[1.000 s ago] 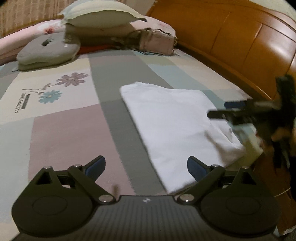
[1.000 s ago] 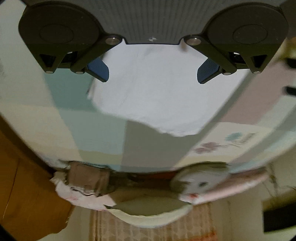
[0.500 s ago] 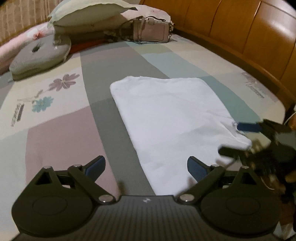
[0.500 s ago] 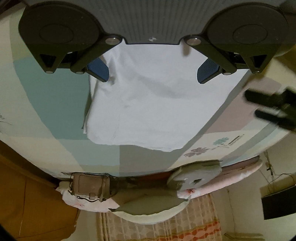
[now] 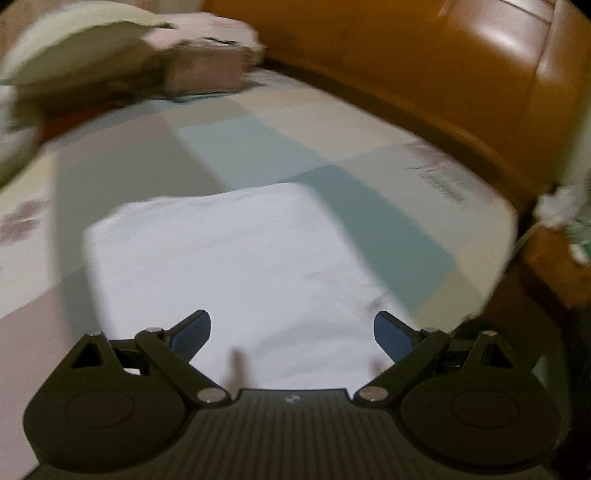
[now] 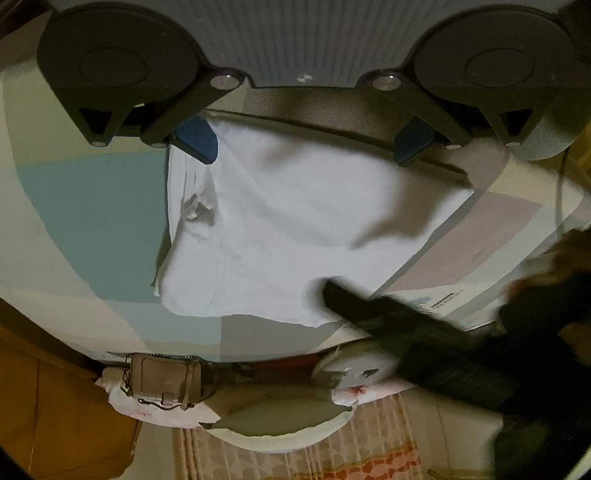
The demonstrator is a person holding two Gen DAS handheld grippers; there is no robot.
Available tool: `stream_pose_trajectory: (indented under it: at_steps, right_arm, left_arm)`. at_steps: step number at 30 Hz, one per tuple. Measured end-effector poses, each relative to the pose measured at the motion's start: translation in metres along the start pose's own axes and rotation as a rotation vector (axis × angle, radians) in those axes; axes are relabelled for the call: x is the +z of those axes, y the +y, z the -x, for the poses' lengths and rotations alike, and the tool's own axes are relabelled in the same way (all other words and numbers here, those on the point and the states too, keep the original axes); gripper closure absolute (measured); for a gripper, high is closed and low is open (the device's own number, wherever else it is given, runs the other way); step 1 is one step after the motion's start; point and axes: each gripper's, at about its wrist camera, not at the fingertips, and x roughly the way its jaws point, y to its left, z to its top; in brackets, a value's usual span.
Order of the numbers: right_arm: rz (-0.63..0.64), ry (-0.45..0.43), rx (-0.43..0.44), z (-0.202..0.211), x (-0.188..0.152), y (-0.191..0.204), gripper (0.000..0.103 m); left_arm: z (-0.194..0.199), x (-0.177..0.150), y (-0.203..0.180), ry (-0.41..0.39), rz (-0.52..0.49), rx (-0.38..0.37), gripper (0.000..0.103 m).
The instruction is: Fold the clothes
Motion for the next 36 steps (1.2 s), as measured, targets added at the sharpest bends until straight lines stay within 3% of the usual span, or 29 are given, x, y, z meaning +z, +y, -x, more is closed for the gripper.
stream_pose_trajectory:
  at_steps: [5, 9, 12, 16, 24, 29, 36]
  right_arm:
    - [0.029, -0.032, -0.001, 0.016, -0.005, 0.002, 0.0]
    - [0.032, -0.029, -0.011, 0.025, -0.011, 0.0, 0.0]
    - [0.037, -0.043, -0.007, 0.032, -0.016, -0.004, 0.0]
    - [-0.018, -0.059, -0.003, 0.036, -0.016, -0.013, 0.0]
    - [-0.117, -0.065, -0.02, 0.039, -0.015, -0.027, 0.0]
    - [-0.129, -0.061, -0.033, 0.043, -0.017, -0.032, 0.0]
    - [-0.187, -0.039, -0.023, 0.047, -0.013, -0.031, 0.0]
  left_arm:
    - [-0.049, 0.014, -0.026, 0.054, -0.012, -0.136, 0.008]
    - [-0.08, 0.016, -0.036, 0.13, 0.061, -0.233, 0.009]
    - [-0.086, 0.019, -0.049, 0.137, 0.048, -0.223, 0.002]
    - [-0.074, 0.022, -0.055, 0.141, 0.009, -0.249, 0.002]
    - [-0.083, 0.02, -0.048, 0.173, 0.078, -0.301, 0.002]
    - [-0.058, 0.023, -0.045, 0.135, 0.063, -0.326, 0.002]
    - [0.006, 0.024, -0.019, 0.027, -0.026, -0.132, 0.001]
